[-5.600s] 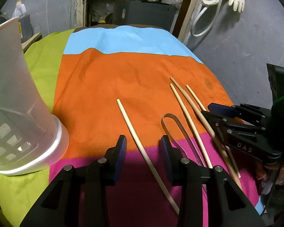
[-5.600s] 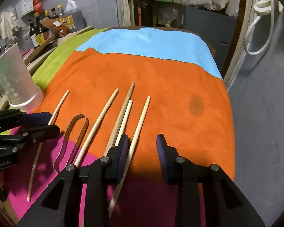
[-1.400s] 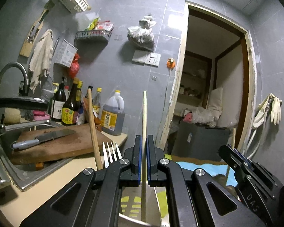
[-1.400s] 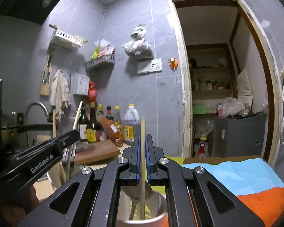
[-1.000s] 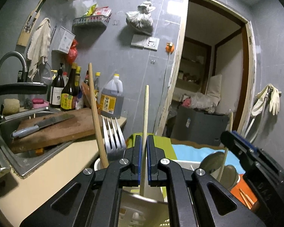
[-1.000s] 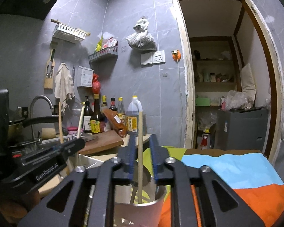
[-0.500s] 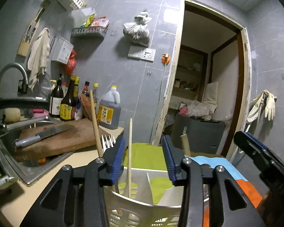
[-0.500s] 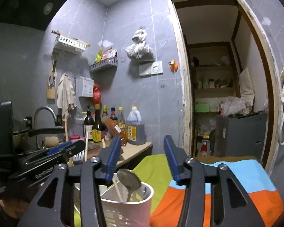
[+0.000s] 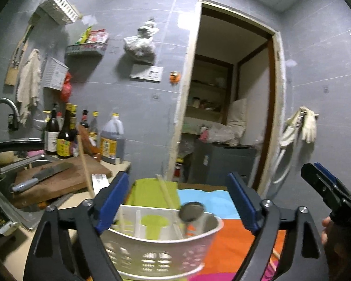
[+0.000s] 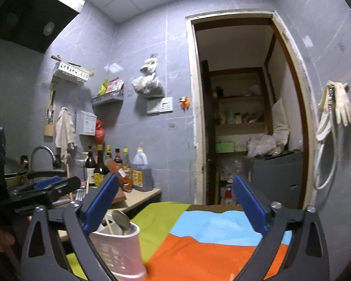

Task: Organize utensils
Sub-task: 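Move both tools back down to the tongs and chopsticks on the cloth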

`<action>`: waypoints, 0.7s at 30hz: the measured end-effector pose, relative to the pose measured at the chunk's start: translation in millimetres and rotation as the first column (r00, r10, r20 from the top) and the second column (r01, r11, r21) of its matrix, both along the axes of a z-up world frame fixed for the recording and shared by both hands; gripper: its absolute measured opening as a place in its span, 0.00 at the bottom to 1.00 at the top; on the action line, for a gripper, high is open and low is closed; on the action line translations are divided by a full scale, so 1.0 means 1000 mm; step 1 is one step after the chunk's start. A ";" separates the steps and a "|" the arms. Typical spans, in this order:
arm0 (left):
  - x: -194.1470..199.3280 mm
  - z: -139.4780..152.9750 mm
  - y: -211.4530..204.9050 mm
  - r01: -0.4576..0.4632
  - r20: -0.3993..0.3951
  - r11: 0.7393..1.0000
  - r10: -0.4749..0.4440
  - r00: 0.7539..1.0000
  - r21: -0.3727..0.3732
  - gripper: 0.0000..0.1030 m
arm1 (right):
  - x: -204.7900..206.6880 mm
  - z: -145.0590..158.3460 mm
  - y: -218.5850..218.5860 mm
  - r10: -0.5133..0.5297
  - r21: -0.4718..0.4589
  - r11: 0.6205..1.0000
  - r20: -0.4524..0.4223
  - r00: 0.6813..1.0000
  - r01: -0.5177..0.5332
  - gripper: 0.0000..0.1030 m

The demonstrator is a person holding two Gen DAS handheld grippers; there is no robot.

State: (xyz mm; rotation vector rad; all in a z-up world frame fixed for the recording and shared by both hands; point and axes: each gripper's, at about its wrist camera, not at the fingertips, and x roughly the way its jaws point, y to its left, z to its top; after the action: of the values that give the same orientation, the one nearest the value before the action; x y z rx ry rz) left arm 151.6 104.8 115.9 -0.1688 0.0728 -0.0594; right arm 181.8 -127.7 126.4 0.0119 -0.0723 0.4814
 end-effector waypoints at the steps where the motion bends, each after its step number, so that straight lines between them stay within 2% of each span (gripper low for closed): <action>1: -0.001 0.001 -0.005 0.010 -0.002 1.000 -0.010 1.000 0.004 0.85 | -0.002 0.000 -0.005 -0.006 0.000 1.000 0.003 1.000 0.006 1.00; 7: -0.005 0.000 -0.036 0.059 -0.044 0.998 -0.059 0.997 0.010 0.96 | -0.016 0.002 -0.037 -0.058 -0.024 0.998 0.001 0.998 0.058 1.00; 15: 0.001 -0.022 -0.082 0.116 -0.136 0.990 -0.105 0.985 0.074 0.96 | -0.028 -0.017 -0.072 -0.132 -0.100 0.986 -0.020 0.991 0.130 1.00; 21: 0.017 -0.043 -0.108 0.191 -0.260 0.978 -0.163 0.952 0.086 0.96 | -0.022 -0.034 -0.095 -0.181 -0.150 0.974 -0.087 0.980 0.167 1.00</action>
State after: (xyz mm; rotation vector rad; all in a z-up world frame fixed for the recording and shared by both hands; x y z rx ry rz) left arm 169.0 -3.1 73.3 -0.0579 0.3453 -0.2135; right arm 160.0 -223.0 92.8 -0.1093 0.0594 0.3084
